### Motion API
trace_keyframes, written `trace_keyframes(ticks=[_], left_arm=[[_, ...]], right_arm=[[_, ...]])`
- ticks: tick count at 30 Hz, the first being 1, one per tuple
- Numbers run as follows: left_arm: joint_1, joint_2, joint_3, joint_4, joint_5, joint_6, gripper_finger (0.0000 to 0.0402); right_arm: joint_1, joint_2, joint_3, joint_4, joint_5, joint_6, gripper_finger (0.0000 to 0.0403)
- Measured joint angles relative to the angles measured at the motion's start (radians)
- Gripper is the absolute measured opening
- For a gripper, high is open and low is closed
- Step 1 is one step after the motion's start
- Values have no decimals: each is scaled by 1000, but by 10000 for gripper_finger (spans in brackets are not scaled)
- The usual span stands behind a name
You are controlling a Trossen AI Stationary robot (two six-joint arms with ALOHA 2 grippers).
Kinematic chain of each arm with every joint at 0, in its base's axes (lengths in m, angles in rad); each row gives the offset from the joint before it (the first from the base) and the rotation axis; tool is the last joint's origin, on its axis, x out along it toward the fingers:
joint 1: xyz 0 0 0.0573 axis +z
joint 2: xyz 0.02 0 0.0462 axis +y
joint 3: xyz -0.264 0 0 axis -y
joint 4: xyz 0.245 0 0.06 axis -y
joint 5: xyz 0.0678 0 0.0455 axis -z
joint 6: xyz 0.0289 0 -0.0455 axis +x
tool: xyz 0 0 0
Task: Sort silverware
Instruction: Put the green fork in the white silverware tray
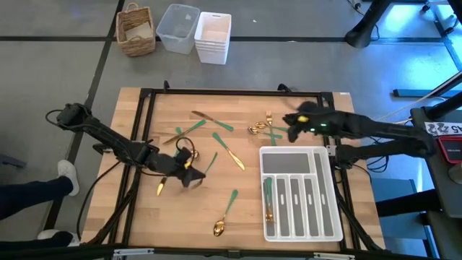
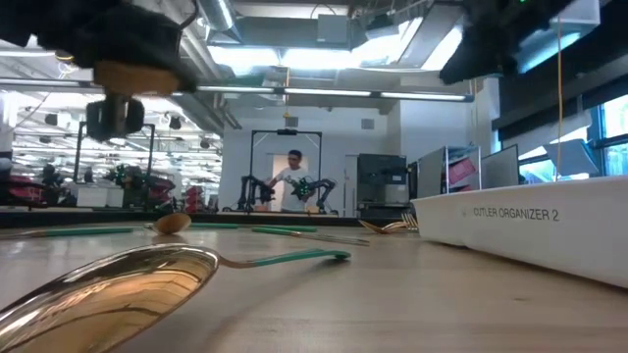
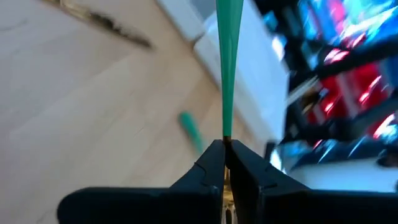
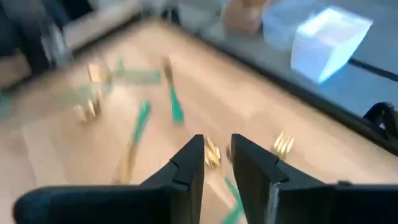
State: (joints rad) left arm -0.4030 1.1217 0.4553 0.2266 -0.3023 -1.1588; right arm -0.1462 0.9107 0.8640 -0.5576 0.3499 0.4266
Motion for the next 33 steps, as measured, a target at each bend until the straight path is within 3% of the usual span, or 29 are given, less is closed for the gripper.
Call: trace_keyframes(ticks=[6, 9, 13, 20, 33], left_arm=[[0, 34, 0, 139, -92, -38, 3], [0, 73, 1, 204, -104, -39, 6], [0, 132, 12, 249, -104, -39, 5], [0, 218, 69, 257, -104, -39, 7], [6, 264, 108, 256, -104, -33, 9]], right_arm=[[-113, 282, 152, -153, -207, -152, 83], [-173, 397, 204, -221, -253, -185, 83], [-272, 515, 251, -273, -317, -115, 83], [-395, 642, 260, -279, -531, -22, 83], [-448, 828, 260, -186, -542, 26, 83]])
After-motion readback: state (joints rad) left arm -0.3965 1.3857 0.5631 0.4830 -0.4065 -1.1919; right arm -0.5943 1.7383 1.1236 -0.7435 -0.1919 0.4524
